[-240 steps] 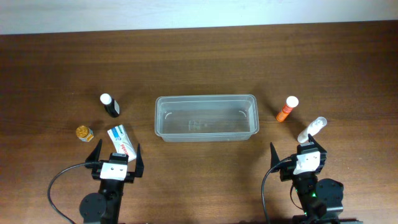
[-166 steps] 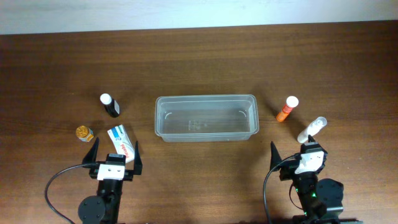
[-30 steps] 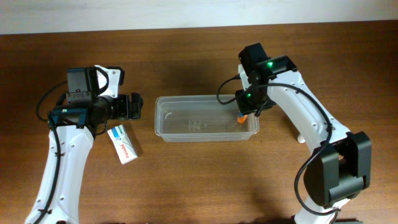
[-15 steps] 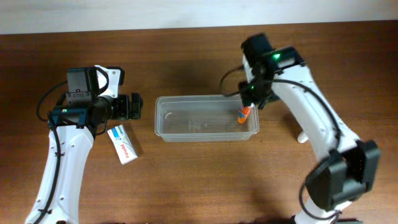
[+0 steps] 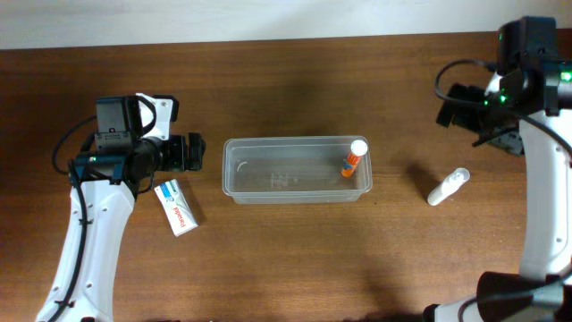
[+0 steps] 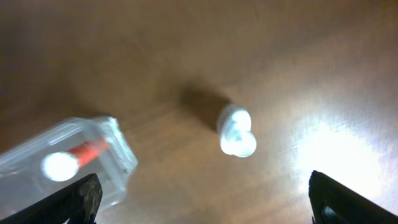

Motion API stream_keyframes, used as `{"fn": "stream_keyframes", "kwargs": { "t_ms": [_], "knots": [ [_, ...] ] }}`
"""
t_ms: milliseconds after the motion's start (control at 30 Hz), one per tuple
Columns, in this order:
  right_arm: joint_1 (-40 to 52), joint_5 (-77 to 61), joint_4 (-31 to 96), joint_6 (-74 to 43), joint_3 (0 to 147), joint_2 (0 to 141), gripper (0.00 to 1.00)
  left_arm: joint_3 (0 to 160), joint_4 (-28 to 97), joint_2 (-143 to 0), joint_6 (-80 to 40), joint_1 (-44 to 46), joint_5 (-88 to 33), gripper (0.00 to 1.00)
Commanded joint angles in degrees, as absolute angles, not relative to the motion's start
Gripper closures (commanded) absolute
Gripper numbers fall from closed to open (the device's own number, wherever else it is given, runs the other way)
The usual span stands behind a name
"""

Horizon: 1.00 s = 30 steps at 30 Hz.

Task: Pack container
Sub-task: 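Grasp the white spray bottle with the right gripper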

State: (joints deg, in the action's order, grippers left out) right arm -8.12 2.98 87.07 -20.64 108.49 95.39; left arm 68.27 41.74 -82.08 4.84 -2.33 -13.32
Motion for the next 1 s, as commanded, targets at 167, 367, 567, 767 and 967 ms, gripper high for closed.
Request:
{"fn": "stream_keyframes", "kwargs": {
  "t_ms": [167, 367, 567, 767, 967],
  "knots": [
    [-14.0, 1.5, 80.9, -23.0, 89.6, 96.6, 0.02, 69.5, 41.4, -82.0, 4.3, -2.5, -14.2, 0.00],
    [-16.2, 1.3, 72.9, -22.9, 78.6, 96.6, 0.01, 69.5, 41.4, -82.0, 4.3, -2.5, -14.2, 0.01],
    [-16.1, 1.3, 70.3, -22.8, 77.4, 96.6, 0.14, 69.5, 41.5, -82.0, 4.3, -2.5, -14.2, 0.01],
    [-16.1, 1.3, 68.7, -22.8, 77.4, 96.6, 0.45, 69.5, 41.5, -82.0, 4.3, -2.5, -14.2, 0.01],
    [-16.1, 1.3, 68.5, -22.8, 77.4, 96.6, 0.65, 69.5, 41.5, -82.0, 4.3, -2.5, -14.2, 0.01]
  ]
}}
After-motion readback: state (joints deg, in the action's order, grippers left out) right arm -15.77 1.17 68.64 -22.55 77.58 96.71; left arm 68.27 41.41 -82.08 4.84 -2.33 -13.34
